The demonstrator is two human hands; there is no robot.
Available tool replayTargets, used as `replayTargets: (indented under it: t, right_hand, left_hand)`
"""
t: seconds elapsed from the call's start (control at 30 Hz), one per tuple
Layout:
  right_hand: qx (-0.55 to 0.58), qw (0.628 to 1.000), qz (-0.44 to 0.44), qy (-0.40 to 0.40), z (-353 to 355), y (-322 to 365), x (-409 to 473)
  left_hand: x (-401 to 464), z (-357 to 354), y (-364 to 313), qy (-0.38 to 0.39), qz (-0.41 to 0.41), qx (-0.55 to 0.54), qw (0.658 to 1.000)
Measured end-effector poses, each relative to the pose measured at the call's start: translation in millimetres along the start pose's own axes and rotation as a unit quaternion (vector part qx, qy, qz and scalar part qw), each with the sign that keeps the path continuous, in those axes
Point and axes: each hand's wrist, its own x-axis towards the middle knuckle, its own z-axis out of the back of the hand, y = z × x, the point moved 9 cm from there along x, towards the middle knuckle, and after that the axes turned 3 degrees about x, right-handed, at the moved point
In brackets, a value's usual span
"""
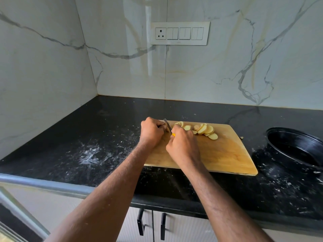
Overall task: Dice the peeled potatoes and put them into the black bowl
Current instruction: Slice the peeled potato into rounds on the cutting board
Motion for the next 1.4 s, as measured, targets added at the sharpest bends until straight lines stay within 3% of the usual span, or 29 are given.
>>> replayTargets:
  t: [0.47, 0.83, 1.03, 1.4]
  right_hand:
    - [0.013, 1.0, 0.004, 0.013, 1.4, 7.6, 3.9]
    - [0.004, 0.997, -0.033, 0.063, -10.5, 10.1, 15.0]
    - [-0.016, 0.996, -0.027, 0.079, -11.4, 10.1, 11.4]
    - [-0.017, 0.999, 0.023, 0.019, 28.3, -24.7, -12.7]
  left_hand:
    - [1.8, 1.1, 3.3, -0.002, 0.011, -0.003, 1.0]
    - [-4.2, 0.6, -1.7, 0.014, -0.028, -0.002, 1.0]
    - [-1.6, 0.2, -2.9, -0.014, -0.025, 0.026, 0.999]
    - [2.3, -7.1, 2.6, -0.026, -0.001, 0.041, 0.999]
